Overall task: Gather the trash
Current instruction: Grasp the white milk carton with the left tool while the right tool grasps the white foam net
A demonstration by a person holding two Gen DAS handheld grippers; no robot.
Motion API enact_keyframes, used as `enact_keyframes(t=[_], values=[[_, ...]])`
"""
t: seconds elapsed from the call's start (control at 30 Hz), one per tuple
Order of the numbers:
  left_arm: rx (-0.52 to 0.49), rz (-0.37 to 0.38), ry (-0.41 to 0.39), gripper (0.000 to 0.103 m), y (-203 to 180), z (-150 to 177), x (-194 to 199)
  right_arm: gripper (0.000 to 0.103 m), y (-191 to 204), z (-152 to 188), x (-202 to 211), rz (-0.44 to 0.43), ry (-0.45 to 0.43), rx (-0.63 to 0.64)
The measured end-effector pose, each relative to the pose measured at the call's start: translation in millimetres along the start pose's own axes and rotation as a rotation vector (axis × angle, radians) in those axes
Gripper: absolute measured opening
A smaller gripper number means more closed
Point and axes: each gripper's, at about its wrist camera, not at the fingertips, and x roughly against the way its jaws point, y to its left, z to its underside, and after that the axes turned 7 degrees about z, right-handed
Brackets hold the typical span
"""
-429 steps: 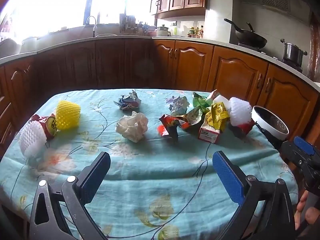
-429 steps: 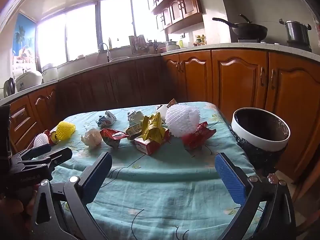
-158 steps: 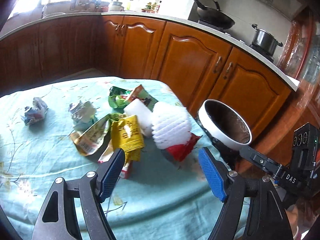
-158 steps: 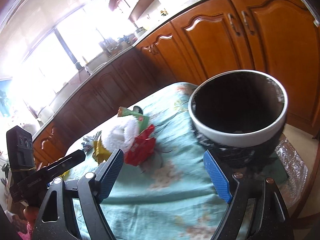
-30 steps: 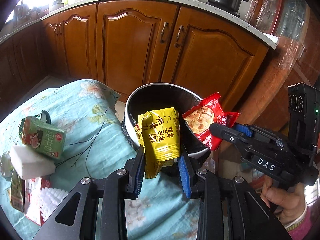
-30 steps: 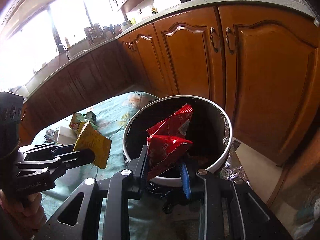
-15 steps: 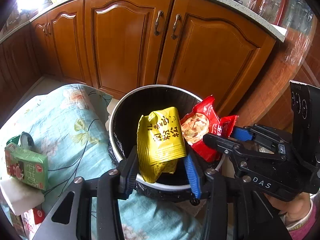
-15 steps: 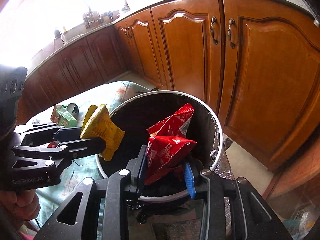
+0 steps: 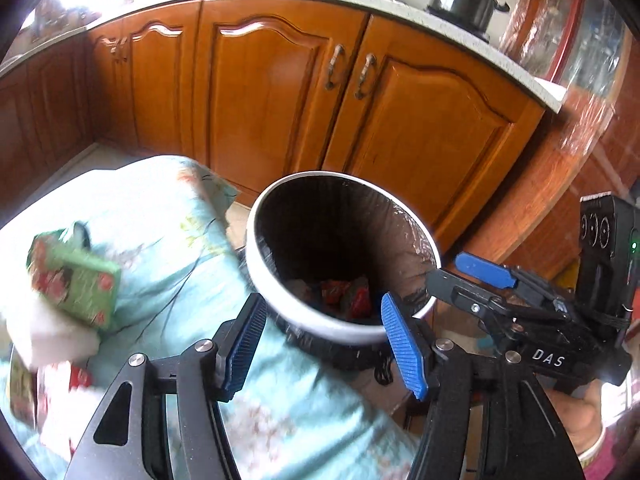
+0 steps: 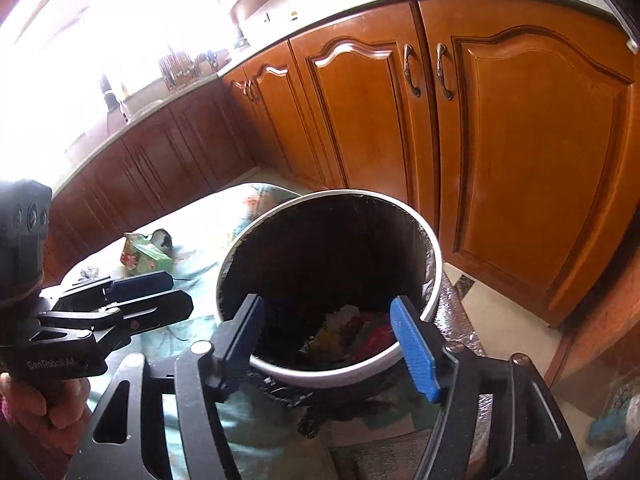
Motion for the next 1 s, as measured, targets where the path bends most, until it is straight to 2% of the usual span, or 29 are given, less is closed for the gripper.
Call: enact_keyframes(t=[0.23, 0.53, 0.73, 1.0], values=[[0.066, -0.022, -0.066, 0.060, 23.3, 41.4, 58.1, 0.074, 28.4, 28.0, 11.8, -0.090, -0.003, -0.067], [0.183, -0.123, -0.129, 0.060, 70.0, 93.2, 138.2, 0.074, 74.8, 47.6, 16.2, -0.181, 0.024, -0.067], [0.250, -0.169, -0.125, 0.060, 90.3, 114.1, 158.5, 0.074, 112.9, 59.5, 12.9, -0.229, 0.057, -0.026], [0.272, -0.193, -0.116, 0.060, 109.9, 126.0, 164.1, 0.074, 153.3, 70.4, 8.0, -0.250, 0.084, 0.031]])
